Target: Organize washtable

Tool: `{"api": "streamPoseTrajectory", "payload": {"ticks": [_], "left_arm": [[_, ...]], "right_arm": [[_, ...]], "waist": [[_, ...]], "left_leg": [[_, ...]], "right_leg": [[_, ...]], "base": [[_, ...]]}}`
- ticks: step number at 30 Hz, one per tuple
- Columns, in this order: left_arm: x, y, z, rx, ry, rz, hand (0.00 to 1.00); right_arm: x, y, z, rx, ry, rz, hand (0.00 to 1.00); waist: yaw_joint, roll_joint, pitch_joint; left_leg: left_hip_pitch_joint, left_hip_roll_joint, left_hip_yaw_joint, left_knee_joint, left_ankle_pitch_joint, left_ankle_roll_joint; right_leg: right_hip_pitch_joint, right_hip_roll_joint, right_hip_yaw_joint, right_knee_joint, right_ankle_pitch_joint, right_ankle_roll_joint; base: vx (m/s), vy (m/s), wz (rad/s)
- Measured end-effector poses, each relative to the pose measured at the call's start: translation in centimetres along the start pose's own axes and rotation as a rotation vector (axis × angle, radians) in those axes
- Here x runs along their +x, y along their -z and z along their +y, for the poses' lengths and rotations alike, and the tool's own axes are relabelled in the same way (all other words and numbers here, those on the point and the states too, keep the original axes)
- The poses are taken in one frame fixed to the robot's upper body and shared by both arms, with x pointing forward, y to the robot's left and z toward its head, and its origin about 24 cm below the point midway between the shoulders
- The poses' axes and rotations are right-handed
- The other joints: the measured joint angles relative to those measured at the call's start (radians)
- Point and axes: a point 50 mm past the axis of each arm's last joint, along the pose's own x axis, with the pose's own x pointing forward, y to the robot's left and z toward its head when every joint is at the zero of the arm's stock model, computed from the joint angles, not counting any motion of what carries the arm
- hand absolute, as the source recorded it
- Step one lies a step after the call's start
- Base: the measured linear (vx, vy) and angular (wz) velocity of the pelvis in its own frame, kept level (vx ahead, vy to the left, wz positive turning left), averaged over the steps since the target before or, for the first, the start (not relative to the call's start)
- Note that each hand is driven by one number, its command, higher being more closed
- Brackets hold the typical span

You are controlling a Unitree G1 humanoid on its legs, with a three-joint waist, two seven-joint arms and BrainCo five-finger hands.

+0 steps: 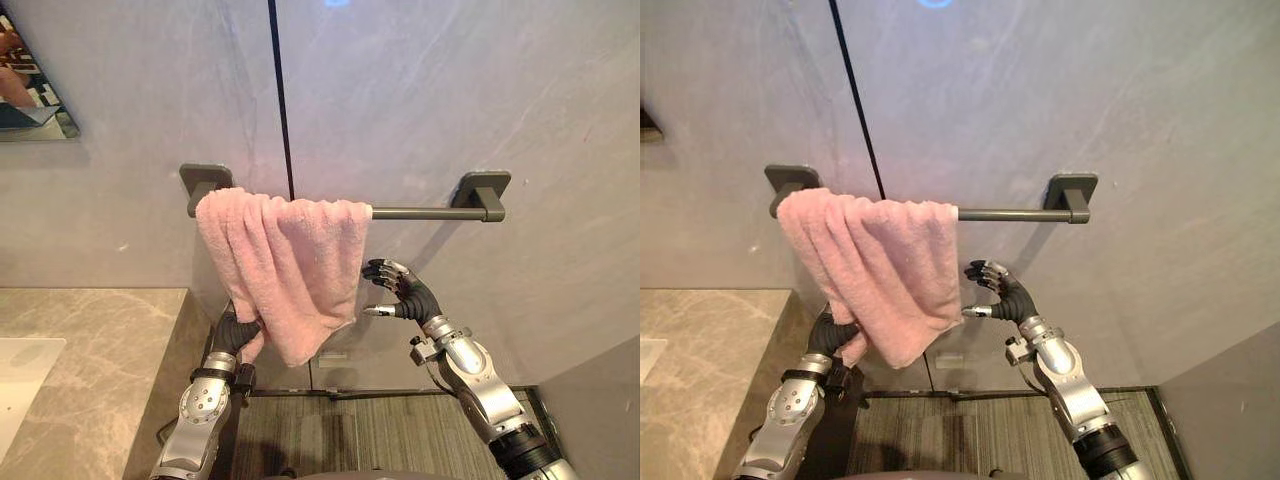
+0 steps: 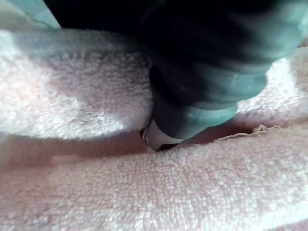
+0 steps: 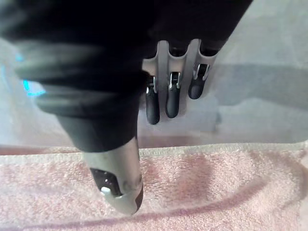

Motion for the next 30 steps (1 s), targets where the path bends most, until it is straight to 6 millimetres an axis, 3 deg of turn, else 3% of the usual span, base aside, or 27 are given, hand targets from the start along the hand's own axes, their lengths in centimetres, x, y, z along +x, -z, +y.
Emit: {"api": "streamPoseTrajectory", "payload": {"ticks": [5,12,13,30], "left_arm": [[0.0,0.0,-0.3,-0.004,0.006,-0.001,1.00],[0.1,0.0,-0.7,-0.024,0.021,-0.002,1.00],[0.1,0.0,-0.7,-0.024,0.020,-0.003,1.00],[0.6,-0.4,-0.7,-0.023,0.024,-0.021,1.00]], "right_arm": [[0.9,0.3,1.3,0.013,-0.046,0.015,0.00],[2.8,-0.6,2.6,0.011,-0.100,-0.015,0.00],[2.9,-0.6,2.7,0.016,-0.101,-0.018,1.00],[3.3,-0.8,3.3,0.011,-0.126,-0.022,1.00]], "waist": [[0.021,0.000,0.000],[0.026,-0.007,-0.004],[0.026,-0.009,-0.005],[0.027,-0.021,-0.009]], "left_leg": [[-0.003,0.003,-0.006,-0.002,0.003,-0.003],[-0.015,0.002,-0.029,-0.003,0.012,-0.005],[-0.015,0.002,-0.030,-0.003,0.012,-0.005],[-0.019,0.002,-0.033,-0.006,0.013,-0.005]], "right_leg": [[0.000,0.003,-0.005,0.000,-0.001,-0.002],[0.000,0.003,-0.025,-0.003,-0.001,-0.002],[0.000,0.003,-0.025,-0.003,-0.001,-0.002],[0.000,0.003,-0.028,-0.005,-0.003,-0.004]], "base": [[-0.01,-0.012,0.04],[0.00,-0.012,0.09],[0.00,0.000,0.00],[0.00,0.000,0.00]]}}
